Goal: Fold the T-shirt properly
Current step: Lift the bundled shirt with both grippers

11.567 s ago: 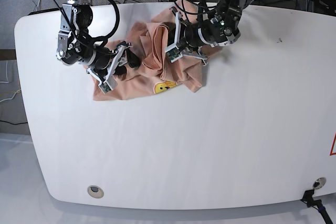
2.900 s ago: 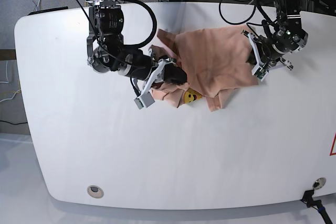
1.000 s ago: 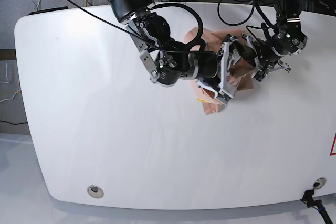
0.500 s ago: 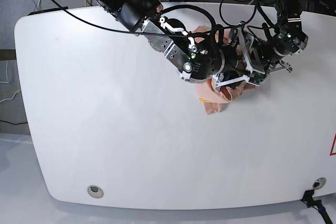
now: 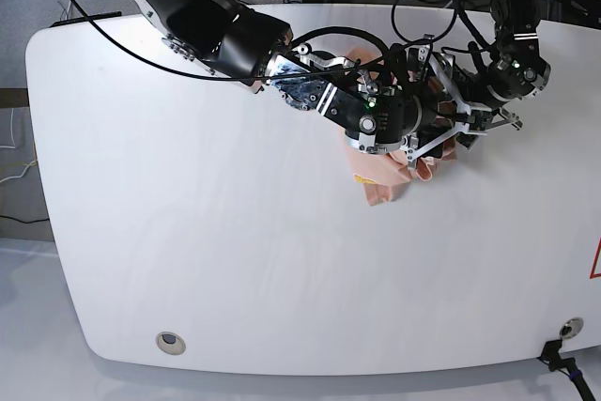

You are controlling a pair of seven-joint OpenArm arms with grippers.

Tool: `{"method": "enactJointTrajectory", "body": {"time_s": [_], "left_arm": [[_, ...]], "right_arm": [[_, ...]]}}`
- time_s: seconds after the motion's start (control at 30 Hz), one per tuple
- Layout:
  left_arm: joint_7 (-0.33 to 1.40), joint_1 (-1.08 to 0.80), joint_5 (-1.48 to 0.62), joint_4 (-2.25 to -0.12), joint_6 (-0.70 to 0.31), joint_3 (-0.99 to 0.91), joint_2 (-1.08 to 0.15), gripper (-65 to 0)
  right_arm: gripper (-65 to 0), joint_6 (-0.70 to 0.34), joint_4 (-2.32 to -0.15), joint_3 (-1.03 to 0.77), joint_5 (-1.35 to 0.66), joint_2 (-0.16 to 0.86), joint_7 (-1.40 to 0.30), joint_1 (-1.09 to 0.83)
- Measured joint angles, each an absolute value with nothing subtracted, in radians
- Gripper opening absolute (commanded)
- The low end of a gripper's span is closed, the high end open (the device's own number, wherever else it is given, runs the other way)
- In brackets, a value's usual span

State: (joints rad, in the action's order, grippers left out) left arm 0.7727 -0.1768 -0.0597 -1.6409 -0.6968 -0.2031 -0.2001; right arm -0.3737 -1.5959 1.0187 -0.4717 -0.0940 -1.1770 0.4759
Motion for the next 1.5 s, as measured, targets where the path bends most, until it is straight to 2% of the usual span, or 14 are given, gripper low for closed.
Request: {"method": "enactJointTrajectory", "body": {"time_s": [0.3,0.83,0.93,1.13,1.37,1.5], "left_arm": [[0.785,-0.167,-0.056,-1.641,-0.697,-0.205,-0.201,-60.4],[0.804,-0.090,-0.041,-1.827,-0.700,-0.280,-0.228,-60.4],[0.796,-0.060,-0.045,-1.831,-0.700,-0.279,-0.228,-60.4],[0.794,0.031,-0.046,-1.832,-0.700,-0.281,-0.228,-60.4],[0.799,0.039,-0.046,-1.833,-0.701,-0.274,-0.136,-60.4],[0.797,-0.031,-0.040,-1.833,-0.696,-0.255,-0.088,-60.4]], "right_arm": [[-21.5,-0.374,-1.596,1.036,-0.475,-0.094,-1.182,0.520],[-21.6,-0.374,-1.596,1.031,-0.479,-0.084,-1.190,0.567],[-21.6,-0.376,-1.598,0.965,-0.479,-0.081,-1.179,0.568],[-21.6,-0.374,-1.602,0.775,-0.471,-0.026,-1.181,0.582],[-21.9,-0.374,-1.602,0.759,-0.474,0.078,-1.134,0.533],[-21.9,-0.374,-1.601,0.758,-0.475,0.091,-1.134,0.489]]}}
